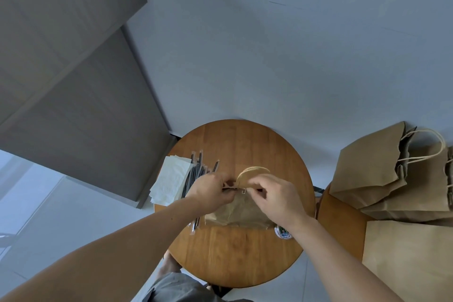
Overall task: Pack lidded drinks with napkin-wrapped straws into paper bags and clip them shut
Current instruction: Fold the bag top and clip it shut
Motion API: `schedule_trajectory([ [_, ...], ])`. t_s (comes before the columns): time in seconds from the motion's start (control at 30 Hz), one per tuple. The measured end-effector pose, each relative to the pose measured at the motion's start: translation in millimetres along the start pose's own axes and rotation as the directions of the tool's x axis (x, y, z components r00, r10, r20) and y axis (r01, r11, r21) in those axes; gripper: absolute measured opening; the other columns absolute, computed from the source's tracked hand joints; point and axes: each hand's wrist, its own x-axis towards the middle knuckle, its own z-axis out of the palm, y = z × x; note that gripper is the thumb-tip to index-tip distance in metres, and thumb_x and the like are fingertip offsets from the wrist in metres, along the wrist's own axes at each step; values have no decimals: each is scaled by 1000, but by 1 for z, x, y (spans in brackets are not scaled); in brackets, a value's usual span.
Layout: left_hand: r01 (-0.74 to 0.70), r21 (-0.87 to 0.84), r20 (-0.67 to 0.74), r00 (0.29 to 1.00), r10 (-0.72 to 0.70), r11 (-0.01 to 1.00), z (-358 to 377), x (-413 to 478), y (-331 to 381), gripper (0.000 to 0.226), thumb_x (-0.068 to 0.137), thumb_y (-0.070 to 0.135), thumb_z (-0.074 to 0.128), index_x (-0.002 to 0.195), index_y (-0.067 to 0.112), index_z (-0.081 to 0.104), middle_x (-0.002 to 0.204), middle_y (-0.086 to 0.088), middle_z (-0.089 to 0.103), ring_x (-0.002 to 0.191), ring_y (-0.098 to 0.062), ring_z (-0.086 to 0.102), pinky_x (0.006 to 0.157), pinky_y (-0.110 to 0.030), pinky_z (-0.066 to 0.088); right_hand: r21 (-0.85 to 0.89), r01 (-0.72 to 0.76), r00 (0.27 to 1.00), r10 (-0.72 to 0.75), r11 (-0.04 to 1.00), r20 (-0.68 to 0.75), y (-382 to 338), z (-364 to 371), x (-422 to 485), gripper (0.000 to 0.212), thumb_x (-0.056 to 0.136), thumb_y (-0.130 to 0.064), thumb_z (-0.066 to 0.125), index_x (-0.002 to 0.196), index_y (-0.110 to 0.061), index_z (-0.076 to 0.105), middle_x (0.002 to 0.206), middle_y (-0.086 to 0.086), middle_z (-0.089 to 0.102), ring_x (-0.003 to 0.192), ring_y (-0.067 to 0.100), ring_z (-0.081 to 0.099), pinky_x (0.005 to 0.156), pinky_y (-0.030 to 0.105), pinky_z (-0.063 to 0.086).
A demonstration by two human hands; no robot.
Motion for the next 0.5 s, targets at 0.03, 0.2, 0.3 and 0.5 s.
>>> schedule_trajectory([
  [0.03,17,13,-5,1000,-17,1000,-2,-2,-6,36,83,36,66,119,34,65,105,18,69,92,1,61,77,-17,49,20,48,994,-46,999,-99,4,-5,-6,15,88,-30,67,92,-17,73,88,-10,70,74,4,65,58,28,56],
  [0.2,119,78,8,993,-120,990,-6,-12,-36,56,73,34,70,127,32,58,119,18,58,100,2,50,75,-13,38,-80,-259,966,256,963,-38,45,-26,-28,59,77,-55,70,127,-31,50,114,-22,46,92,-3,51,69,21,49],
  [0.3,170,43,3,985,-170,985,-3,-17,-45,41,76,28,70,115,39,63,111,22,60,87,3,55,64,-9,39,-75,-388,873,392,919,289,68,-24,-42,75,76,-55,73,140,-45,36,131,-29,35,113,-5,40,94,25,42],
  [0.5,213,3,4,977,-213,977,-1,-14,-40,14,90,22,61,95,27,73,83,10,68,58,-3,55,49,-20,41,43,-552,814,527,833,245,75,-3,-45,20,93,-33,64,112,-26,62,94,-9,72,65,-4,66,65,23,54],
])
